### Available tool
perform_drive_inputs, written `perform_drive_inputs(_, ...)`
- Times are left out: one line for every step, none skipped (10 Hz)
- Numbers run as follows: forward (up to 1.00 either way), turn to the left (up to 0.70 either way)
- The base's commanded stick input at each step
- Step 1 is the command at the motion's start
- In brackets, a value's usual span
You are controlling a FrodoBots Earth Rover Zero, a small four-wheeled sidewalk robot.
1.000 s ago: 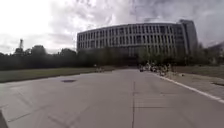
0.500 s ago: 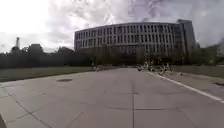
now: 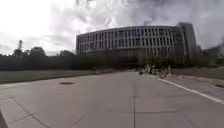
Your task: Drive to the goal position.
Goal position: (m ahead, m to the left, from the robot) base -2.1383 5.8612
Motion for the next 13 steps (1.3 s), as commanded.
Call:
perform_drive_inputs(1.0, 0.0)
perform_drive_inputs(1.0, 0.0)
perform_drive_inputs(1.0, 0.0)
perform_drive_inputs(1.0, 0.0)
perform_drive_inputs(1.0, 0.0)
perform_drive_inputs(1.0, 0.0)
perform_drive_inputs(1.0, 0.0)
perform_drive_inputs(1.0, 0.0)
perform_drive_inputs(1.0, 0.0)
perform_drive_inputs(1.0, 0.0)
perform_drive_inputs(1.0, 0.0)
perform_drive_inputs(1.0, 0.0)
perform_drive_inputs(1.0, 0.0)
